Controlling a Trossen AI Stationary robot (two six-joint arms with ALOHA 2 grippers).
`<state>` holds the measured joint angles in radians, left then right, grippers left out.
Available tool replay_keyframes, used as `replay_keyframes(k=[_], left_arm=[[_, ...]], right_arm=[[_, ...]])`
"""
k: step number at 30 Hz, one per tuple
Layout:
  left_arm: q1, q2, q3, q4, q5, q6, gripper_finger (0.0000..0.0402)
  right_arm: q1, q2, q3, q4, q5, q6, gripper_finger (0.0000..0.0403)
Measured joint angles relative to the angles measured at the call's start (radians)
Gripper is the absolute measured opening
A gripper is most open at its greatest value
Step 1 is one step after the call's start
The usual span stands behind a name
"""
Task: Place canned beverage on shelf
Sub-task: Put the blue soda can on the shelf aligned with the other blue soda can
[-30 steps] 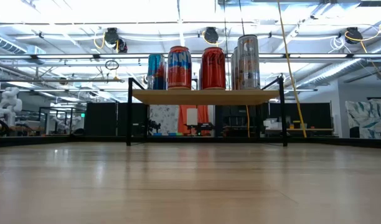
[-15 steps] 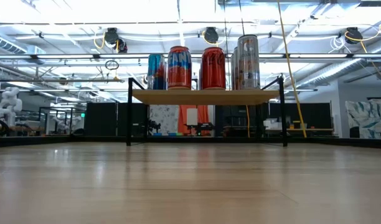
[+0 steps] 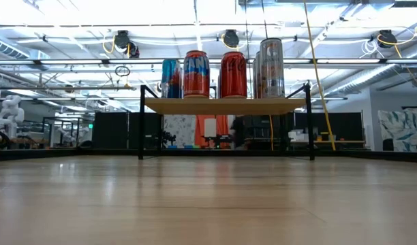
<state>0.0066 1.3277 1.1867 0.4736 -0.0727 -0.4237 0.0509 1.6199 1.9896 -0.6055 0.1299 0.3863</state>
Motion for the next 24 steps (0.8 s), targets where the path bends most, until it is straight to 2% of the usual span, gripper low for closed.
replay_keyframes(k=[4, 8, 12, 17, 24], left_arm=[[0.000, -0.001, 0.001, -0.009, 0.005, -0.004, 0.0247], [-0.001, -0.021, 0.001, -0.014, 0.013, -0.015, 0.0293], [0.006, -0.053, 0.001, -0.051, 0.012, -0.015, 0.0329], [0.014, -0.100, 0.001, -0.108, 0.012, -0.012, 0.0335], [0.060, -0.153, 0.001, -0.127, 0.102, -0.025, 0.0336]], right_arm=[[0.000, 0.000, 0.000, -0.002, -0.009, -0.002, 0.0214], [0.000, -0.004, 0.000, -0.008, -0.058, -0.013, 0.0214], [0.001, -0.015, 0.000, -0.025, -0.062, -0.013, 0.0212], [0.000, -0.019, 0.000, -0.031, -0.110, -0.015, 0.0212], [0.000, -0.019, 0.000, -0.042, -0.167, -0.018, 0.0212]])
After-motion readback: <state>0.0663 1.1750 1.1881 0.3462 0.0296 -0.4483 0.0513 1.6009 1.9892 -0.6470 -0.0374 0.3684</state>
